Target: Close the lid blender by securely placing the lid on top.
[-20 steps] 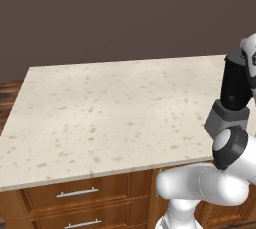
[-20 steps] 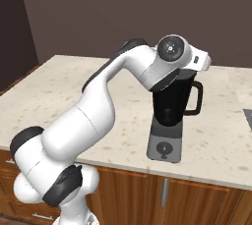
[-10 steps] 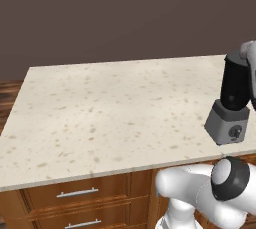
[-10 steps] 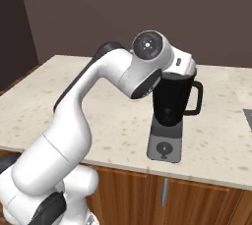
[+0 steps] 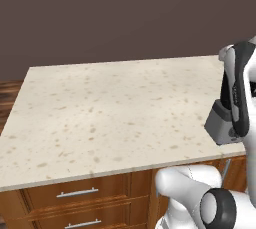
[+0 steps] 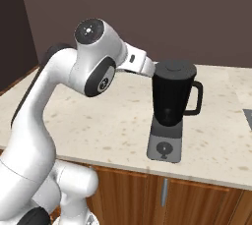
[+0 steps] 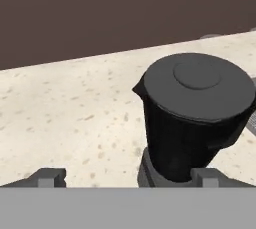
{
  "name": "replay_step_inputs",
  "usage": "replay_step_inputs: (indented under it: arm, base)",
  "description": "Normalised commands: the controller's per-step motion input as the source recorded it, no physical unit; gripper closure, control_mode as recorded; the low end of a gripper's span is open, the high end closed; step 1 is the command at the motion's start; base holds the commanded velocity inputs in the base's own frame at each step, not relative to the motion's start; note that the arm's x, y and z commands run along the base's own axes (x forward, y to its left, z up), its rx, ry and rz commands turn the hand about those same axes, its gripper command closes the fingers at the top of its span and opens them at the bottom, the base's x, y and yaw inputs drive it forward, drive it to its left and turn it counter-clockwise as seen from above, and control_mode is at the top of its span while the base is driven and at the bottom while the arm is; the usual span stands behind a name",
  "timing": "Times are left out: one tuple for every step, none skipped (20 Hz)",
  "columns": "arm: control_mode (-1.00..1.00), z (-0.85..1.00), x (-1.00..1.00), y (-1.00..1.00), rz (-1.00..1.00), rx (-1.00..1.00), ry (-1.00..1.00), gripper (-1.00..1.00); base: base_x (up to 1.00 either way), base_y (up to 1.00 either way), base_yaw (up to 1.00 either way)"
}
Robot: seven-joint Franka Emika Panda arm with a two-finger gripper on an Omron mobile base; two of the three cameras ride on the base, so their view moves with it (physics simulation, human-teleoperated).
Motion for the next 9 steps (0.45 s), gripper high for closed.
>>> replay_step_inputs:
  arm:
    - [-1.00,0.00,-0.29,0.95,0.00,0.00,0.11,-1.00]
    - [-1.00,0.00,-0.27,0.94,0.00,0.00,0.10,-1.00]
    - [-1.00,0.00,-0.25,0.91,0.00,0.00,0.09,-1.00]
    - [-1.00,0.00,-0.17,0.90,0.00,0.00,0.07,-1.00]
    - [-1.00,0.00,-0.17,0.87,0.00,0.00,0.04,-1.00]
    - [-1.00,0.00,-0.12,0.80,0.00,0.00,0.01,-1.00]
    - [-1.00,0.00,-0.09,0.76,0.00,0.00,0.00,-1.00]
    - [-1.00,0.00,-0.08,0.74,0.00,0.00,0.00,-1.00]
    - [-1.00,0.00,-0.01,0.74,0.00,0.00,0.00,-1.00]
  base:
    - [0.00,0.00,0.00]
    - [0.00,0.00,0.00]
    - [0.00,0.00,0.00]
    - [0.00,0.00,0.00]
    - [0.00,0.00,0.00]
    - [0.00,0.00,0.00]
    - [0.00,0.00,0.00]
    - [0.00,0.00,0.00]
    - [0.00,0.00,0.00]
